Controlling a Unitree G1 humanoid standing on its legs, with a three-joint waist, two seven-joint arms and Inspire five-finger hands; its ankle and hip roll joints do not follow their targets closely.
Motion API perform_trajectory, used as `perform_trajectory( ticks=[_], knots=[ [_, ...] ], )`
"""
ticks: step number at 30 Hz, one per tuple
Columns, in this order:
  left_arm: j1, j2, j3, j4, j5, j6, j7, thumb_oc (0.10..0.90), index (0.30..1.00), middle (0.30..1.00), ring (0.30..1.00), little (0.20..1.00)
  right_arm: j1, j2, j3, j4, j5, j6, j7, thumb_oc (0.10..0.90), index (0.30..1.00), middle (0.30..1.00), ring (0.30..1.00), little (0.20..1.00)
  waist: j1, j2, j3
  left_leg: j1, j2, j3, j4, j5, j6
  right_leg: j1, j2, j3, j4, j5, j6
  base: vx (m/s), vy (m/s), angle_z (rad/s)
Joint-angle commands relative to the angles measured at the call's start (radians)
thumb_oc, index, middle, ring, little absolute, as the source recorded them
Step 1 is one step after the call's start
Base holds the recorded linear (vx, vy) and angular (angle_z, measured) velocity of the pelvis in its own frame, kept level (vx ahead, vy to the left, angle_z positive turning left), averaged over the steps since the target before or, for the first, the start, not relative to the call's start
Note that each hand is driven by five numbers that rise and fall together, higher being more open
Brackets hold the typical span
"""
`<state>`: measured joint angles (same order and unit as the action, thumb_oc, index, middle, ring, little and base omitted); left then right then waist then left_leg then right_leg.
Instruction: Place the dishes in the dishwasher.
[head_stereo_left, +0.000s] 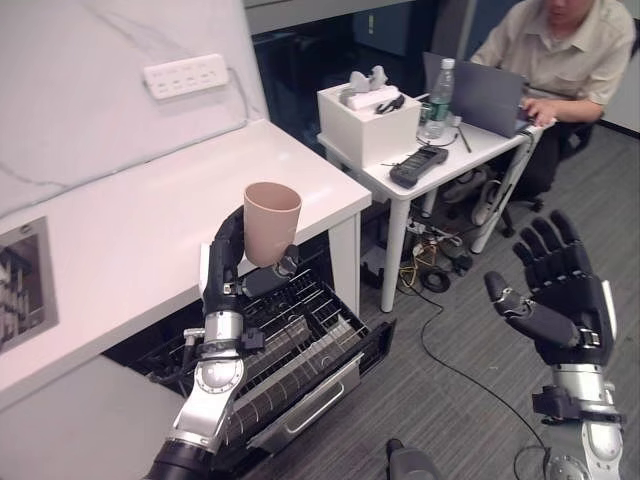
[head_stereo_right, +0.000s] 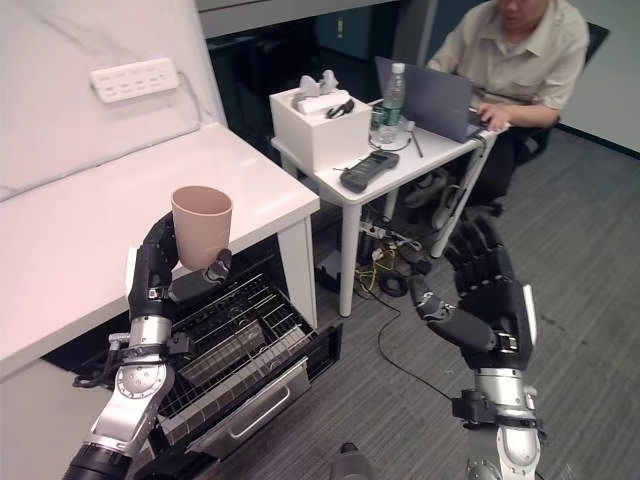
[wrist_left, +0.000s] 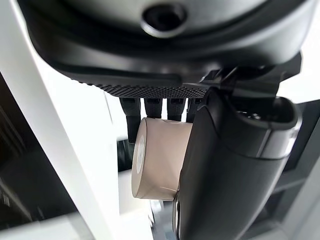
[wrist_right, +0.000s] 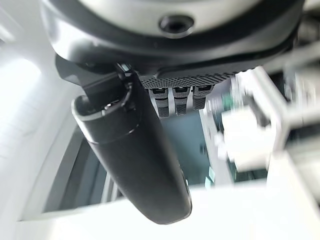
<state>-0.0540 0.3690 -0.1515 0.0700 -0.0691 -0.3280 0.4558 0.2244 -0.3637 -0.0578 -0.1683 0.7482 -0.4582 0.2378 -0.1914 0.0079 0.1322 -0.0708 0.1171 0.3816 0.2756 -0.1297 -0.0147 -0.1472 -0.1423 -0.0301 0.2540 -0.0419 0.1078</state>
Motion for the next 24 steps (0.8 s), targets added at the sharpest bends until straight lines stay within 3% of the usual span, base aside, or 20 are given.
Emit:
perform_trajectory(
  ticks=[1,6,13,24],
  knots=[
    [-0.132,0.026,0.033,-0.063,0.136,-0.180,0.141,0.400,0.300,0.300,0.300,0.300,-0.128,-0.026,0.022,-0.092,0.045,0.002,0.053,0.800,0.900,0.900,0.900,0.900,0.011,-0.012,-0.036,0.053,-0.045,-0.090,0.024,-0.117,0.017,0.034,0.018,-0.076,0.046,-0.095,0.028,-0.02,-0.020,0.27],
    [-0.123,0.016,0.011,-0.075,0.224,-0.220,0.245,0.400,0.300,0.300,0.300,0.300,-0.187,-0.009,0.130,-0.099,0.035,0.081,0.049,0.800,0.900,0.900,0.900,0.900,0.059,-0.018,-0.040,0.037,-0.058,-0.130,0.024,-0.106,0.016,0.046,0.015,-0.094,0.046,-0.098,0.019,0.00,-0.030,0.30],
    [-0.100,-0.009,-0.018,-0.067,0.283,-0.266,0.304,0.400,0.300,0.300,0.300,0.300,-0.233,0.026,0.221,-0.071,0.105,0.129,0.029,0.800,0.900,0.900,0.900,0.900,0.106,-0.026,-0.036,0.034,-0.066,-0.173,0.024,-0.103,0.014,0.076,0.012,-0.133,0.046,-0.109,0.010,0.03,-0.040,0.33],
    [-0.076,0.001,-0.079,-0.040,0.329,-0.311,0.268,0.400,0.300,0.300,0.300,0.300,-0.299,0.059,0.308,-0.006,0.165,0.152,0.045,0.800,0.900,0.900,0.900,0.900,0.172,-0.028,-0.028,0.022,-0.077,-0.228,0.024,-0.092,0.008,0.111,0.004,-0.186,0.046,-0.122,0.004,0.05,-0.035,0.26]
  ],
)
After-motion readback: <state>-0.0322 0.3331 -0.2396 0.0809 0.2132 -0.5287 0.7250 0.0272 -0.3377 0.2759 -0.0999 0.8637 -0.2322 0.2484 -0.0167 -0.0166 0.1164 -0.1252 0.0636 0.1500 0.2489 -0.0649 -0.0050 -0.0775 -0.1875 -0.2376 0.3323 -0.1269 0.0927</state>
